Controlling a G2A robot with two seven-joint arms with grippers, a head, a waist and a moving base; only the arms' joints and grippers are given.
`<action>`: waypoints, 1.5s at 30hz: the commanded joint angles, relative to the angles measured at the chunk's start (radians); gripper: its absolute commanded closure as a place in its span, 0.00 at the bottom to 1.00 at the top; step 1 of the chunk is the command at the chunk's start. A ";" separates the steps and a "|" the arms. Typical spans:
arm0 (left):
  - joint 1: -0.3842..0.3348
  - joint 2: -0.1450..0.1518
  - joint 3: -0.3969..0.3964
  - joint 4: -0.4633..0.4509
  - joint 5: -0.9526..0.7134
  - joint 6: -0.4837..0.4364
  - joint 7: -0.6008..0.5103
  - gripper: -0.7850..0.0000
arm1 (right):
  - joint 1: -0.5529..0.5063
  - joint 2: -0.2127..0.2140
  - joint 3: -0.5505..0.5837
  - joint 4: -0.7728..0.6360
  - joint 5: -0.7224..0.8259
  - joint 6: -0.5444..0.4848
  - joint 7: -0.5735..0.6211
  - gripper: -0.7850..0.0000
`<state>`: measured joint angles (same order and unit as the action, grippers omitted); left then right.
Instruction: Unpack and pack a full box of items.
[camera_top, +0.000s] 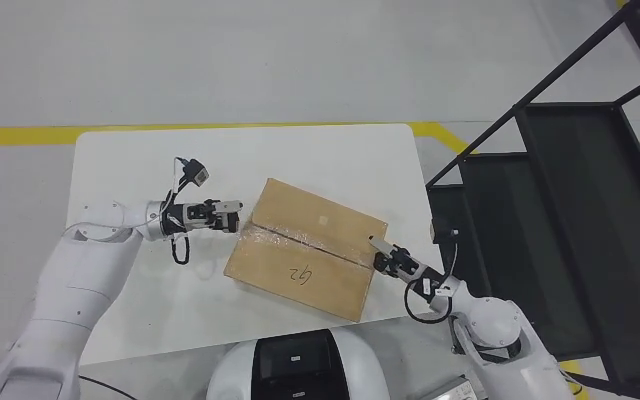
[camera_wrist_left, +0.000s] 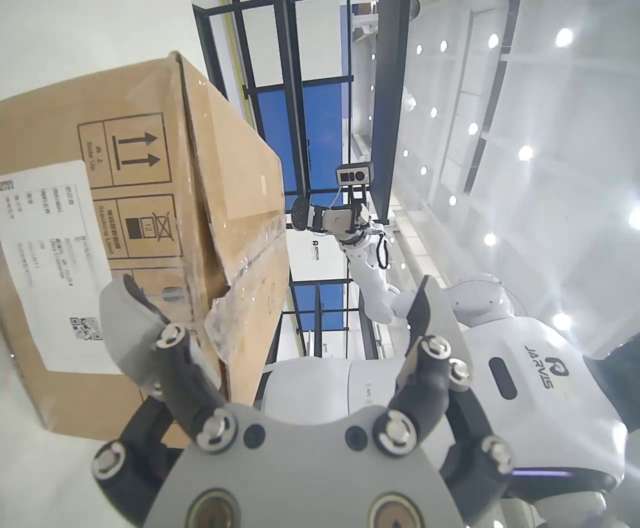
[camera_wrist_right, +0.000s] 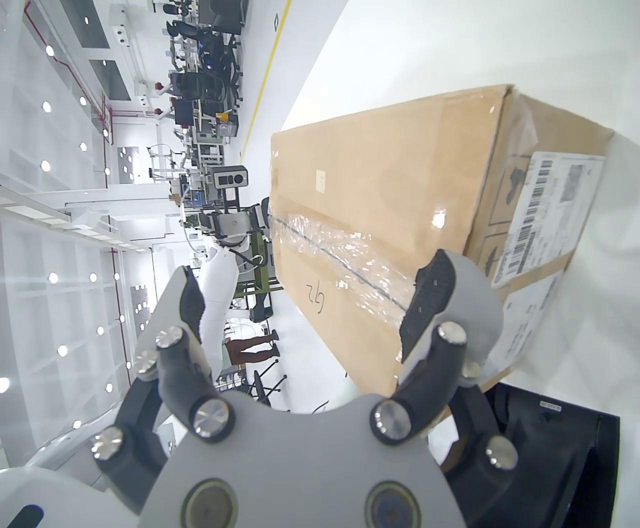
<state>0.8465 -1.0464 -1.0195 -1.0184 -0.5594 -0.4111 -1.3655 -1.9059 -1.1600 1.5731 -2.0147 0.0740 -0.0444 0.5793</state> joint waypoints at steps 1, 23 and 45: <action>0.000 -0.002 0.002 0.001 -0.001 0.000 0.001 0.00 | 0.005 0.001 -0.005 0.001 0.011 -0.004 0.013 0.00; 0.284 0.059 -0.345 -0.186 -0.254 -0.219 0.220 0.00 | -0.046 -0.024 0.115 0.108 0.268 -0.287 -0.338 0.00; 0.367 0.059 -0.402 -0.251 -0.302 -0.192 0.300 0.00 | -0.021 -0.028 0.110 0.107 0.282 -0.284 -0.343 0.00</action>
<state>1.2140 -0.9876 -1.4211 -1.2691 -0.8613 -0.6036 -1.0658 -1.9268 -1.1881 1.6830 -1.9076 0.3560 -0.3280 0.2364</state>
